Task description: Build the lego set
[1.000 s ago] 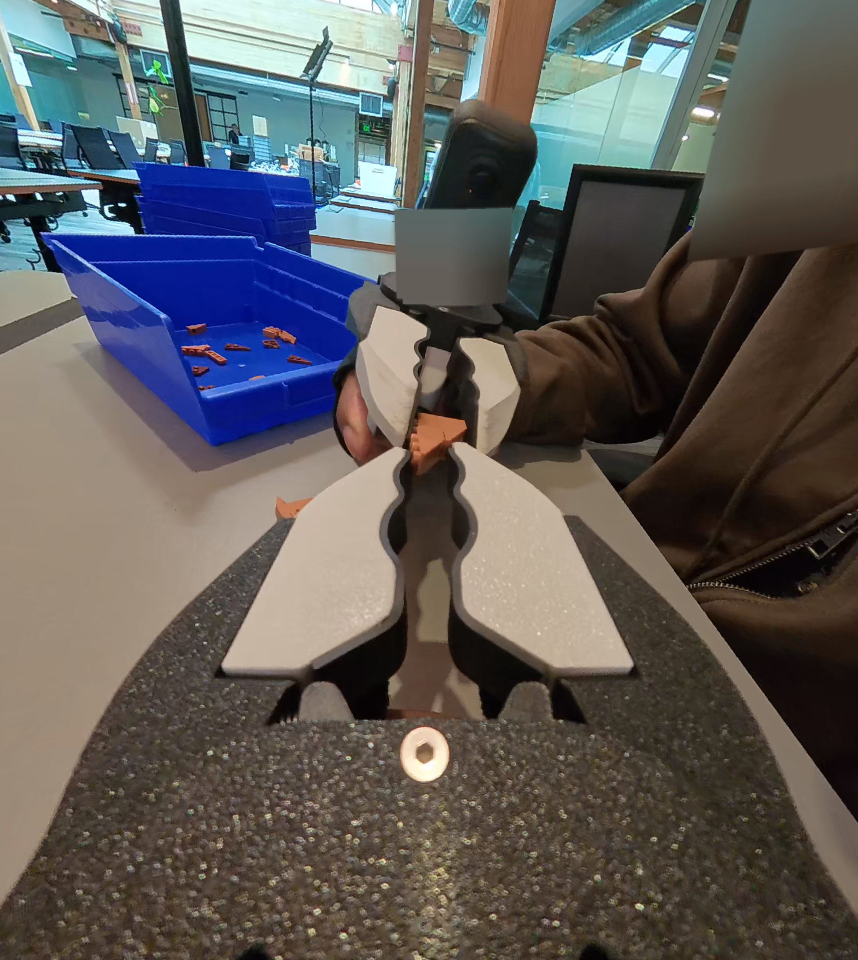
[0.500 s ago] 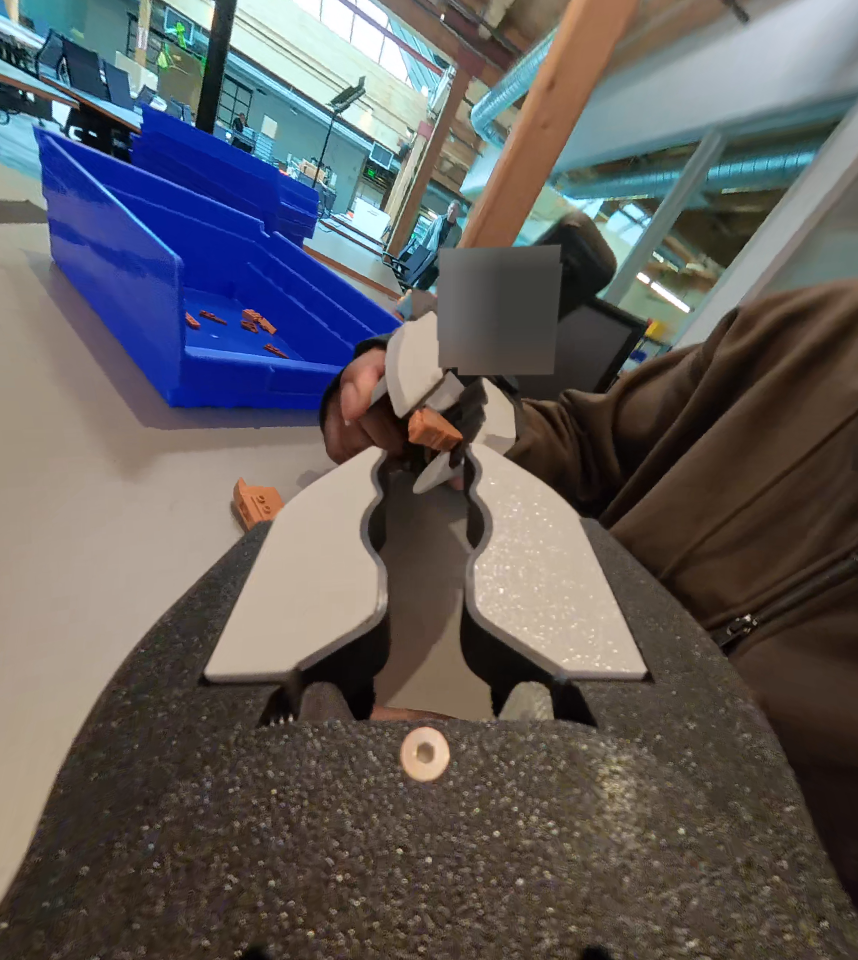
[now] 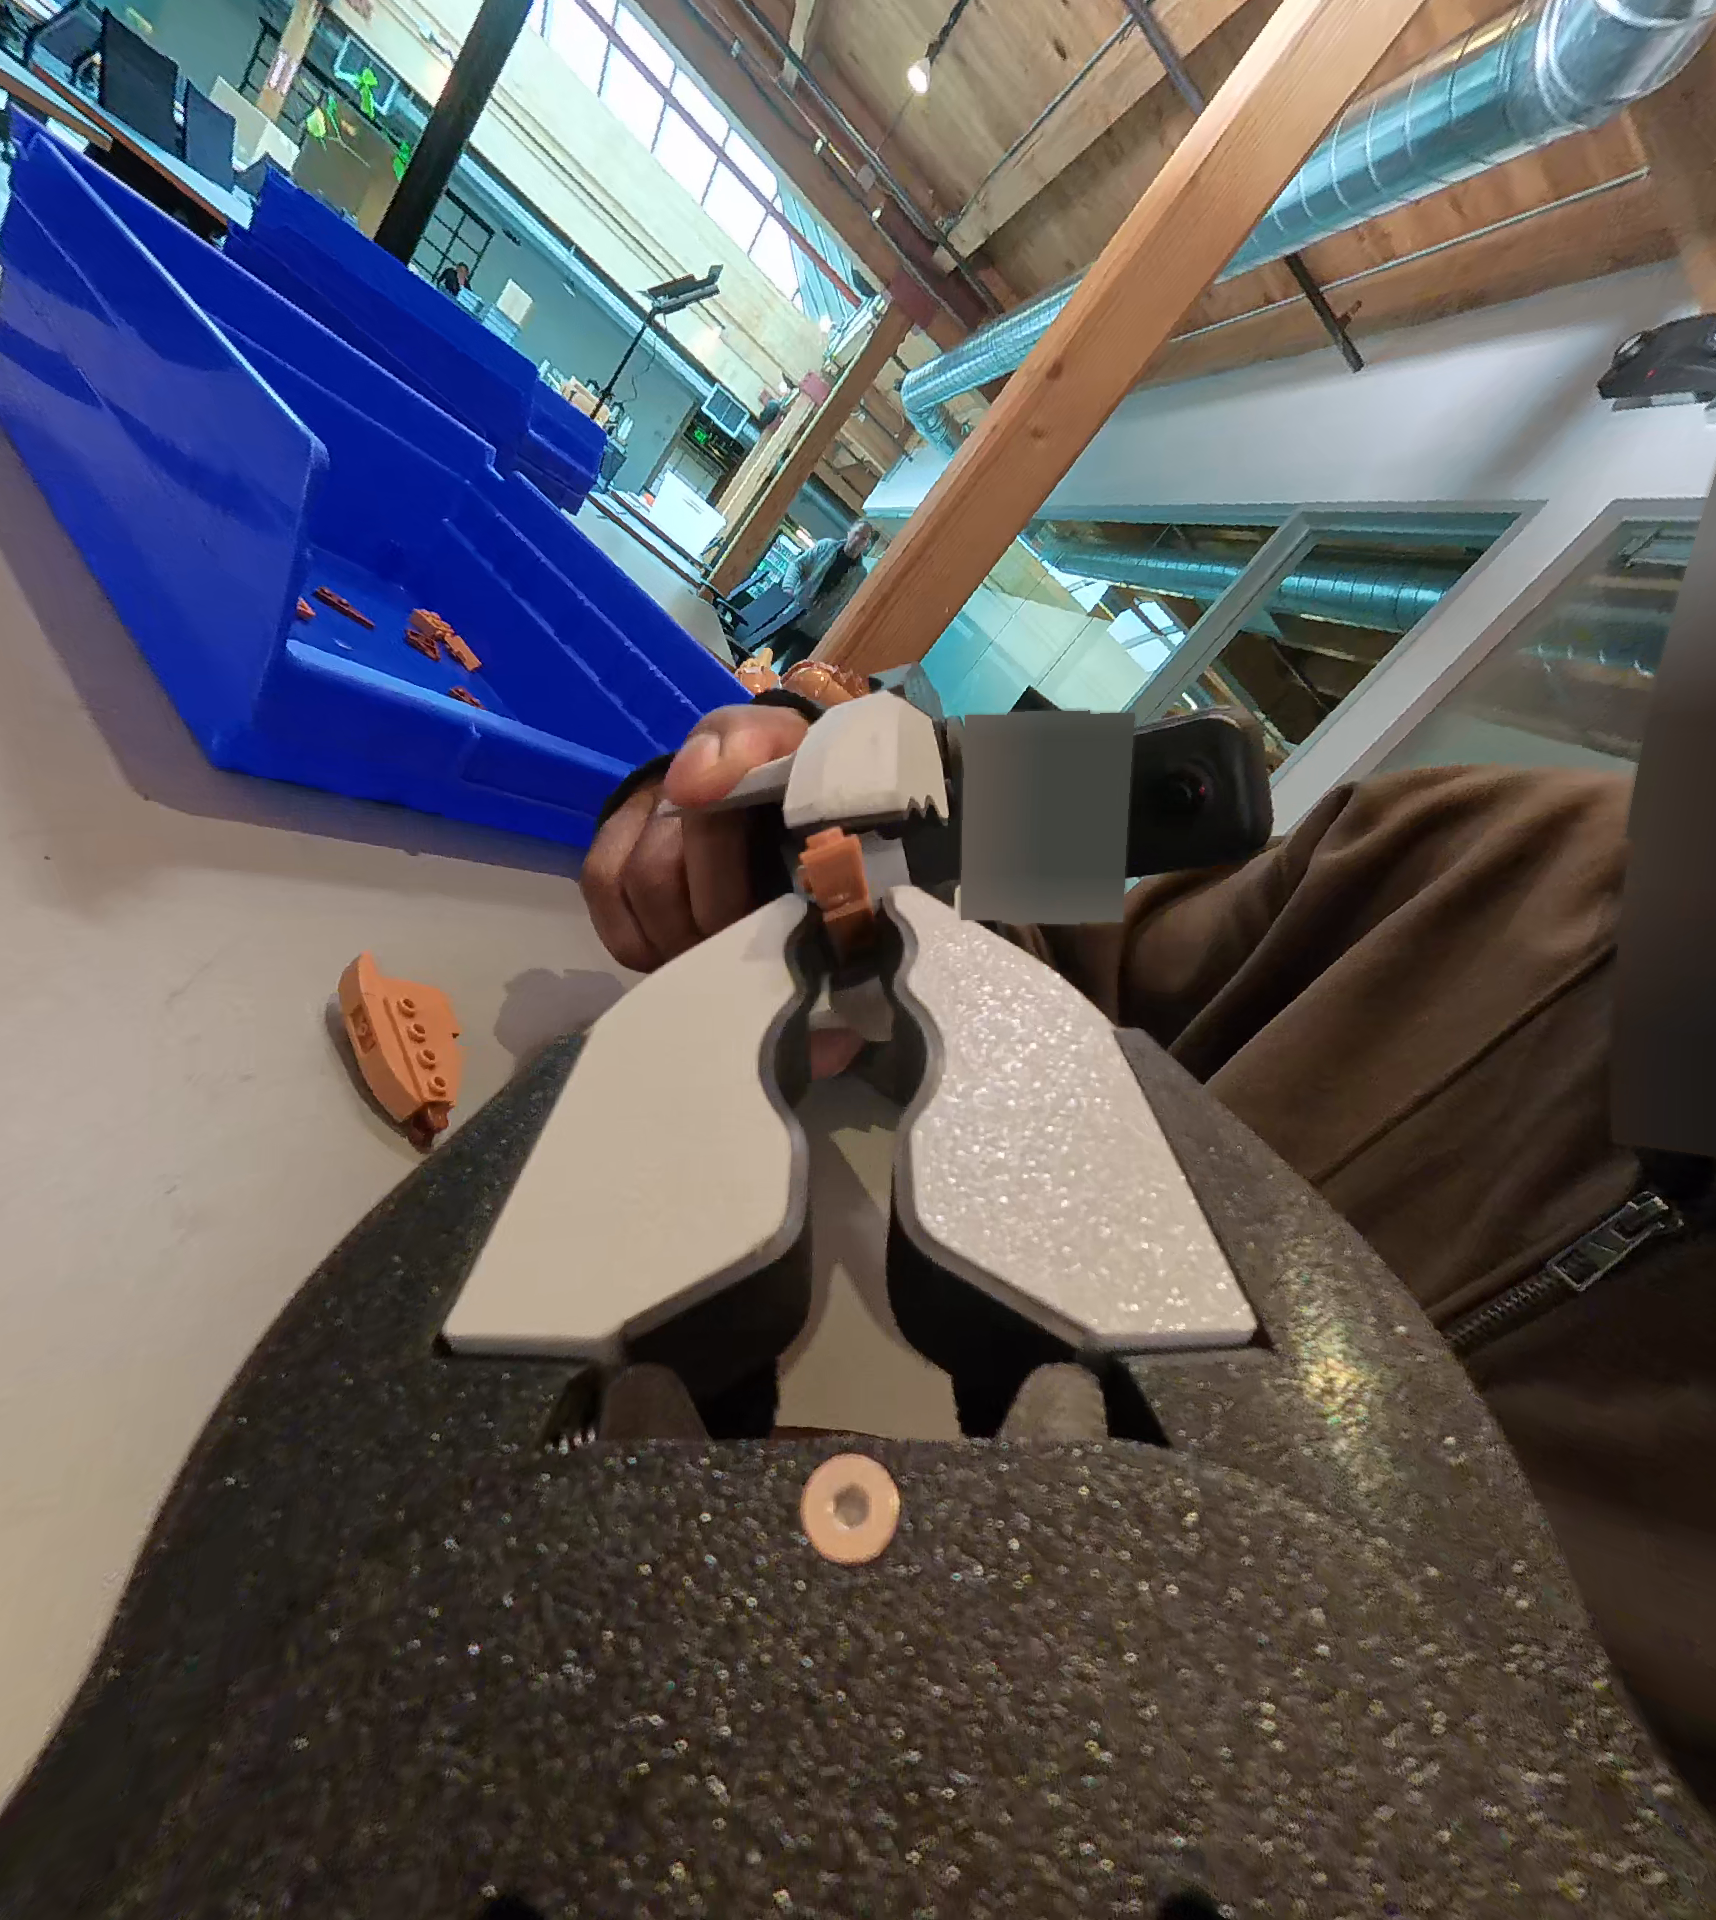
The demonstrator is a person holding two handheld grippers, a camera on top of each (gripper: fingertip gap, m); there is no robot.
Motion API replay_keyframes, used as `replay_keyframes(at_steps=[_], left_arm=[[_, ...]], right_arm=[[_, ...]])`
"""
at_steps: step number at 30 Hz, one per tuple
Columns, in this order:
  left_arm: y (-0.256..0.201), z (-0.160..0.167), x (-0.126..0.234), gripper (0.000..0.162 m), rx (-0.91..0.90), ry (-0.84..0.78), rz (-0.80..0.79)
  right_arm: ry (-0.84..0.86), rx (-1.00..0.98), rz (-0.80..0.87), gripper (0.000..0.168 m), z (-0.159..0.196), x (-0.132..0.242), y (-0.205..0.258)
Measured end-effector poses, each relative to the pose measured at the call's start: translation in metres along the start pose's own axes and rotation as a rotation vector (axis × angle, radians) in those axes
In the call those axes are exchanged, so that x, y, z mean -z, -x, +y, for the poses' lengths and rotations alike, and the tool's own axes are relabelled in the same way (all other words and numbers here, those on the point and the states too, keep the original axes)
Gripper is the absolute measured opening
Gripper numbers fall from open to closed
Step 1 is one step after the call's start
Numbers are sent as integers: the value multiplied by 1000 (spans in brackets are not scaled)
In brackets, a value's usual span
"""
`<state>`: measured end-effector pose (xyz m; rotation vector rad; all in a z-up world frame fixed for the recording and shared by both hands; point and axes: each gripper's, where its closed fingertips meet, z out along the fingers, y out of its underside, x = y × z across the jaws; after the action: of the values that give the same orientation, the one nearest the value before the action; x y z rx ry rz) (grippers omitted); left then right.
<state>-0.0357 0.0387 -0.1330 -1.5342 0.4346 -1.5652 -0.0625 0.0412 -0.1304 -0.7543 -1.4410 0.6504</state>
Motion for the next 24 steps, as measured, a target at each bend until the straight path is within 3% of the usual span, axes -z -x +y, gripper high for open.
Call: replay_keyframes(at_steps=[3,9,14,24], left_arm=[[0,0,0,9,11,1,9],[-13,9,-3,8,55,64,98],[-17,12,-4,8,116,74,135],[-10,6,-4,8,146,19,100]], right_arm=[[-26,-18,-6,24,-1,1,0],[-102,-34,-86,44,-9,4,6],[-123,-6,-117,28,-13,6,13],[-78,23,-40,24,-8,2,5]])
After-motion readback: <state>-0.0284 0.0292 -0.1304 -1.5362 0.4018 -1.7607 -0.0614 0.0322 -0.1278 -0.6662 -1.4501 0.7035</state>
